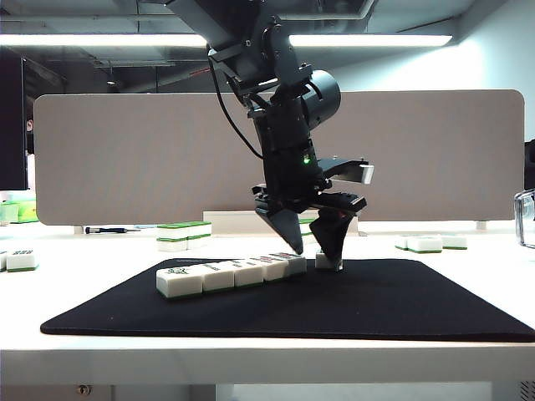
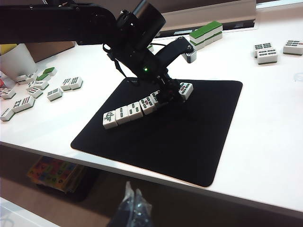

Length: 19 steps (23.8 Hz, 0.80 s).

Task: Align six mahjong tiles in a row on the table.

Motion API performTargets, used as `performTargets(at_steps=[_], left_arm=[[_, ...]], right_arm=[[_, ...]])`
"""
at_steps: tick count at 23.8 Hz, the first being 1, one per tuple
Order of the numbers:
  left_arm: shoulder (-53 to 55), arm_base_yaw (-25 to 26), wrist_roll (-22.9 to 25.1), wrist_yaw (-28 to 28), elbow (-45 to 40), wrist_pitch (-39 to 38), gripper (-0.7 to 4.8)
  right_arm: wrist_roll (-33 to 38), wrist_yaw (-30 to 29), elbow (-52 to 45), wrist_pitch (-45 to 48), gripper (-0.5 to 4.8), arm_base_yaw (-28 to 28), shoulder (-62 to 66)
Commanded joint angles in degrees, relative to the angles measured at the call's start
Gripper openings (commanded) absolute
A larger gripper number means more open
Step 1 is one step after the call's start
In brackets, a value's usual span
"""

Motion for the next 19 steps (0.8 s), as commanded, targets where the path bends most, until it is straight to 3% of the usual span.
performTargets(at_steps=[1, 9, 14, 19], left_arm=[[-0.5, -0.5, 1.8, -0.3, 0.2, 4.7, 3.49], [-0.1, -0.4, 7.9, 0.0, 0.2, 4.9, 3.38], [-0.1, -0.4, 5.6, -1.3, 0.2, 4.5, 3.36], [-0.1, -0.4, 4.9, -8.9, 0.2, 1.3, 3.36]], right_arm=[[-0.2, 0.1, 0.2, 1.0, -0.01, 0.0, -0.7], [-0.2, 0.1, 0.2, 1.0, -0.01, 0.0, -0.7], [-0.2, 0.1, 0.2, 1.0, -0.01, 0.0, -0.7], [-0.2, 0.1, 0.2, 1.0, -0.01, 0.0, -0.7]])
